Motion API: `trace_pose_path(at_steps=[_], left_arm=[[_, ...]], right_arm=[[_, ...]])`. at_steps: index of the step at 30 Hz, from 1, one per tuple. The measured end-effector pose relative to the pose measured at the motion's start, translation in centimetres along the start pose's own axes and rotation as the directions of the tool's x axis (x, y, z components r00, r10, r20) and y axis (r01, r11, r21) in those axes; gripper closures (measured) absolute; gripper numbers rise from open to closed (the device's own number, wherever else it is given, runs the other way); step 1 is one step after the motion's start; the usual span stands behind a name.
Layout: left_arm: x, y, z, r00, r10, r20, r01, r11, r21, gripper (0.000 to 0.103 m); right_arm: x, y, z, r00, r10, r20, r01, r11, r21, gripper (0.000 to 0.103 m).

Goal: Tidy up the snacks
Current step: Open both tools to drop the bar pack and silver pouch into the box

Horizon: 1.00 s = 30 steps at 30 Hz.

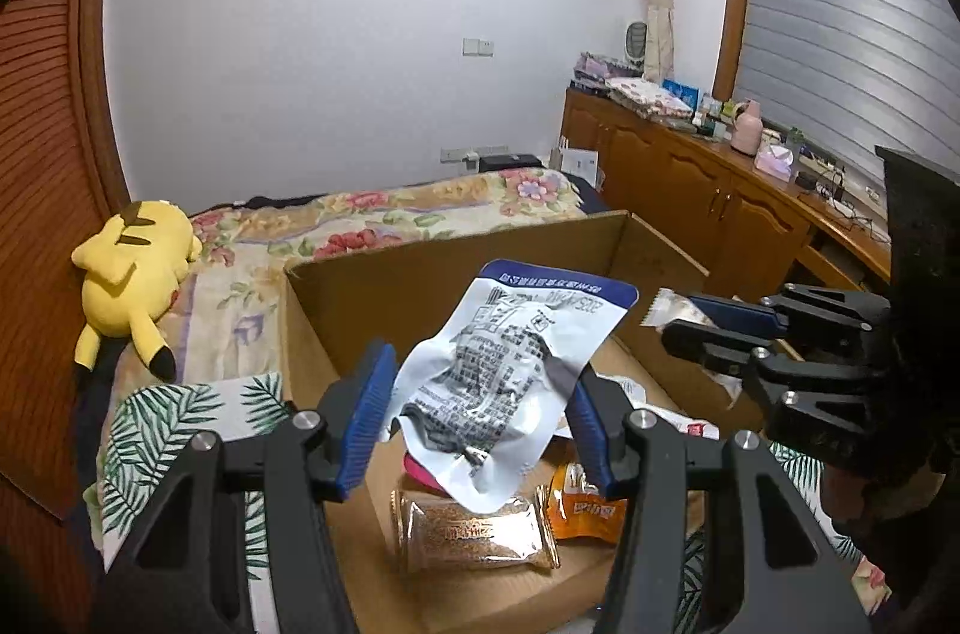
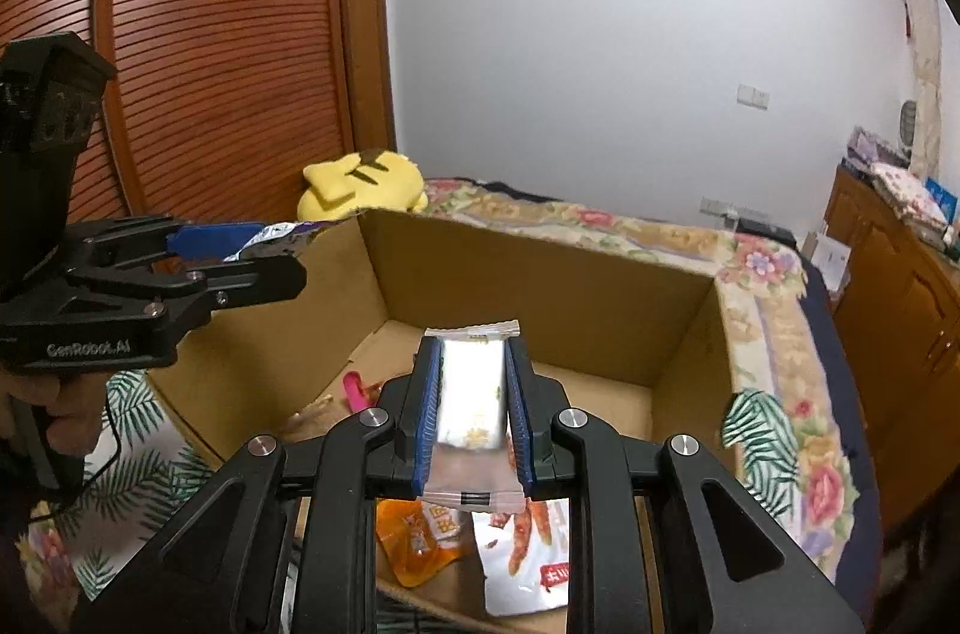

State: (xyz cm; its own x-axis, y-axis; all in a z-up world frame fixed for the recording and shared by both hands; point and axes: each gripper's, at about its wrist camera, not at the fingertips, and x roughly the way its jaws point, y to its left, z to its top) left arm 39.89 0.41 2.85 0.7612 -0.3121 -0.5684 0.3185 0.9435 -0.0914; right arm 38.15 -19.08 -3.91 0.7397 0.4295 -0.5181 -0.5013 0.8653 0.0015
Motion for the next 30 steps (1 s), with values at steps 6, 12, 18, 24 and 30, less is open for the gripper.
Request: trace_pose_path(at_steps=[6,12,18,24,30], left_arm=[[1.8,-0.7,-0.6,0.999,0.003,-0.047,-0.003,1.000,0.016,0.048],[2.8,-1.7,-1.2,0.997,0.012,-0.081,-0.009,1.000,0.028,0.047],[2.9,-1.7,-1.8,0.995,0.030,-0.093,-0.027,0.999,0.033,0.048],[2.6,-1.1,-2.3,0.995,0.038,-0.091,-0.036,0.999,0.022,0.043],[1.8,-0.9,-2.6,0.996,0.033,-0.080,-0.032,0.999,0.012,0.041]], right_arm=[[1.7,-0.3,-1.1,0.999,0.011,-0.039,-0.011,1.000,0.014,0.084],[2.4,0.1,-1.7,0.998,0.012,-0.064,-0.012,1.000,0.008,0.083],[2.9,0.0,-2.0,0.996,0.025,-0.081,-0.023,0.999,0.030,0.082],[3.2,-0.9,-2.0,0.995,0.041,-0.094,-0.036,0.998,0.057,0.076],[2.7,-0.7,-1.9,0.995,0.046,-0.087,-0.040,0.997,0.062,0.076]])
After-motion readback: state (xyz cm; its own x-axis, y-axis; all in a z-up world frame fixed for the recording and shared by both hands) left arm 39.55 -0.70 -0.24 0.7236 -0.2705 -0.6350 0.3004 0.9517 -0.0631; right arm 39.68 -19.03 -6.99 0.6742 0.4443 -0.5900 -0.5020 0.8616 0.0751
